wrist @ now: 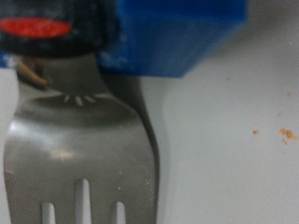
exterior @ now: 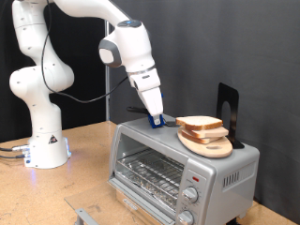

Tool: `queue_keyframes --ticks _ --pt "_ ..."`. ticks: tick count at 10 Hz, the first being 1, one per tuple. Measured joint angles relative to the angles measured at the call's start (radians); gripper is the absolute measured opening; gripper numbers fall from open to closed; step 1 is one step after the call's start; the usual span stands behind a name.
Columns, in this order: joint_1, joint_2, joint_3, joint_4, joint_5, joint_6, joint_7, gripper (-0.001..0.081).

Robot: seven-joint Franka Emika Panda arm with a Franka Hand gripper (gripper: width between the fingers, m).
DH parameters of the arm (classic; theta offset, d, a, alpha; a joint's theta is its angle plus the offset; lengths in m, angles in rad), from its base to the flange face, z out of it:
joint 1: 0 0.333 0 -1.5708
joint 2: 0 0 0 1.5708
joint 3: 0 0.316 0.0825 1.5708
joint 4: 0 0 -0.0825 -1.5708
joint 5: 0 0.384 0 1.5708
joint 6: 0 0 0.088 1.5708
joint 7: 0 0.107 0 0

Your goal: Make a piece of toast with the oven

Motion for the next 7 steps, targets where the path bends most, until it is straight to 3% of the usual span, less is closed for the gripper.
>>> queue_keyframes --ticks 7 --pt "0.001 0.005 0.005 -0.006 0.012 -0.002 0.001 0.0778"
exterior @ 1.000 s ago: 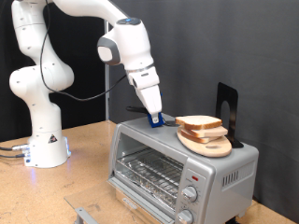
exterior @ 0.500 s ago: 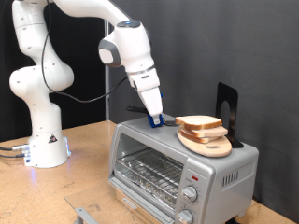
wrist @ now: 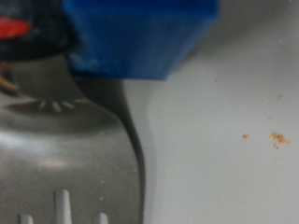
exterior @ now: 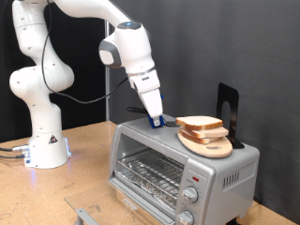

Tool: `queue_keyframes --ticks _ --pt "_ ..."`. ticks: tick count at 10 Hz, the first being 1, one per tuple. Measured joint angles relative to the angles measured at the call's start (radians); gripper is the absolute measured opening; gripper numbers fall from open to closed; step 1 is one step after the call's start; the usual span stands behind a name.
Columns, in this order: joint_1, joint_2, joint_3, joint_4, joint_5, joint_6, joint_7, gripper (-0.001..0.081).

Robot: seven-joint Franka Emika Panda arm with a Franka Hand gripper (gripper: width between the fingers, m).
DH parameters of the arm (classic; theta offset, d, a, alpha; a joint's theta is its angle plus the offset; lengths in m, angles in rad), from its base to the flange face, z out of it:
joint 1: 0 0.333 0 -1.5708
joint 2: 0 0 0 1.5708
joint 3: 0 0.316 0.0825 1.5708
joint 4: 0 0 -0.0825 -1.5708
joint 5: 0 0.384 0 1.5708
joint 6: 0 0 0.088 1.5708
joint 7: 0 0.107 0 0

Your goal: Make a piece of toast with the oven

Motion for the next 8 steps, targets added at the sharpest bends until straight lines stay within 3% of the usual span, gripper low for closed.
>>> queue_keyframes --ticks 1,2,3,4,8 --pt "0.000 0.003 0.003 0.000 0.002 0.000 0.000 0.0778" --pt "0.000 0.007 0.005 0.000 0.005 0.001 0.000 0.0600" --pt "0.000 0.008 0.006 0.001 0.011 0.003 0.000 0.0600" --pt "0.000 0.008 0.006 0.002 0.018 0.003 0.000 0.0483" --pt "0.000 0.008 0.007 0.003 0.022 0.003 -0.001 0.0483"
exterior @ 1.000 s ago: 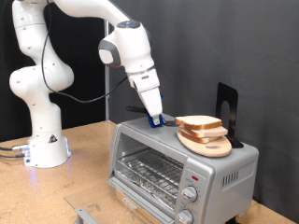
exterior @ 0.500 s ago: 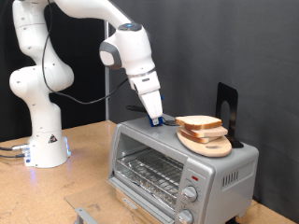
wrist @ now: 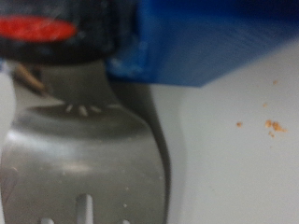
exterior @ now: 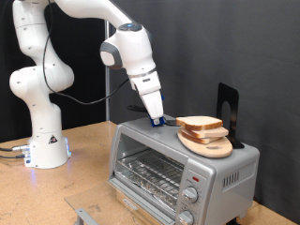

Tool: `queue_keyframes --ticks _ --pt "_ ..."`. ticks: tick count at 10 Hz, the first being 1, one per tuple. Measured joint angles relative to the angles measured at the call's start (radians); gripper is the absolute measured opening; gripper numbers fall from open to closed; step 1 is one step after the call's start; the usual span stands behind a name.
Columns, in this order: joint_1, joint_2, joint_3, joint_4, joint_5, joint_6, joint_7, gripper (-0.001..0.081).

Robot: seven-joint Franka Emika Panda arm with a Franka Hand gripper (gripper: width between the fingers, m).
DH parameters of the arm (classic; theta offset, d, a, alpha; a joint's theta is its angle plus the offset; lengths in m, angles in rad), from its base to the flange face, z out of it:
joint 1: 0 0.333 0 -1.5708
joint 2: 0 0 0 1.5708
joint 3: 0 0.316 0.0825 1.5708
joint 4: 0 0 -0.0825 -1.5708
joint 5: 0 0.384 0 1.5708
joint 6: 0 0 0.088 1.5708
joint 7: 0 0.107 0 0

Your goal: Make a piece of toast with the oven

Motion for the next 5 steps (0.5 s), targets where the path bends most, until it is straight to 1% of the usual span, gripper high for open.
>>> queue_keyframes --ticks 5 --pt "0.000 -0.001 0.000 0.002 0.012 -0.009 -0.021 0.0483"
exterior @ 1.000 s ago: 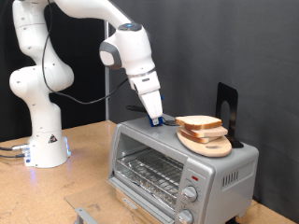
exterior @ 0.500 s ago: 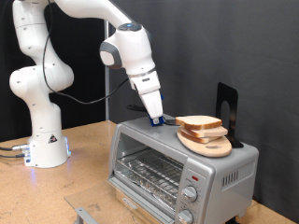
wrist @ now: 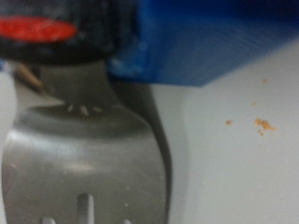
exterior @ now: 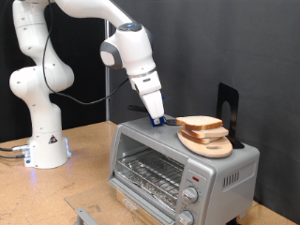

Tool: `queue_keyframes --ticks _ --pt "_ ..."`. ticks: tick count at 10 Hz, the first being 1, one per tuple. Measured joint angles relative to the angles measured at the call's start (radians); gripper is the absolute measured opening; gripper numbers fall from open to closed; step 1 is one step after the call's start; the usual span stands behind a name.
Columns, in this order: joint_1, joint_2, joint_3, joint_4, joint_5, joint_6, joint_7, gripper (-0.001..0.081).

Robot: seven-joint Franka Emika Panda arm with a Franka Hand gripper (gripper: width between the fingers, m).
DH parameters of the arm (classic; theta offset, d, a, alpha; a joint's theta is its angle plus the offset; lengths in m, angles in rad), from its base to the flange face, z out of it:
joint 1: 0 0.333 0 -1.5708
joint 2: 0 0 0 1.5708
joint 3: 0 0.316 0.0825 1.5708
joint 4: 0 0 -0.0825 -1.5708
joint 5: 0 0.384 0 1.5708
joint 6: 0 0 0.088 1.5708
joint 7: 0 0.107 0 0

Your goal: Make a piece of toast with the oven

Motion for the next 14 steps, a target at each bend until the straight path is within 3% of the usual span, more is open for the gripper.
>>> queue_keyframes --ticks 1,2,3,4,5,14 --pt "0.000 0.000 0.000 0.000 0.000 0.000 0.000 0.0485" --pt "0.000 -0.001 0.000 0.001 0.000 0.000 0.000 0.0559" --pt "0.000 -0.002 0.000 0.002 0.000 -0.001 0.000 0.0699" --pt "0.000 -0.003 -0.001 0.004 0.000 -0.001 0.000 0.0699" --pt "0.000 -0.006 -0.002 0.004 0.000 -0.003 0.000 0.0786" --pt "-0.003 -0.018 -0.005 0.004 0.016 -0.036 0.055 0.0805"
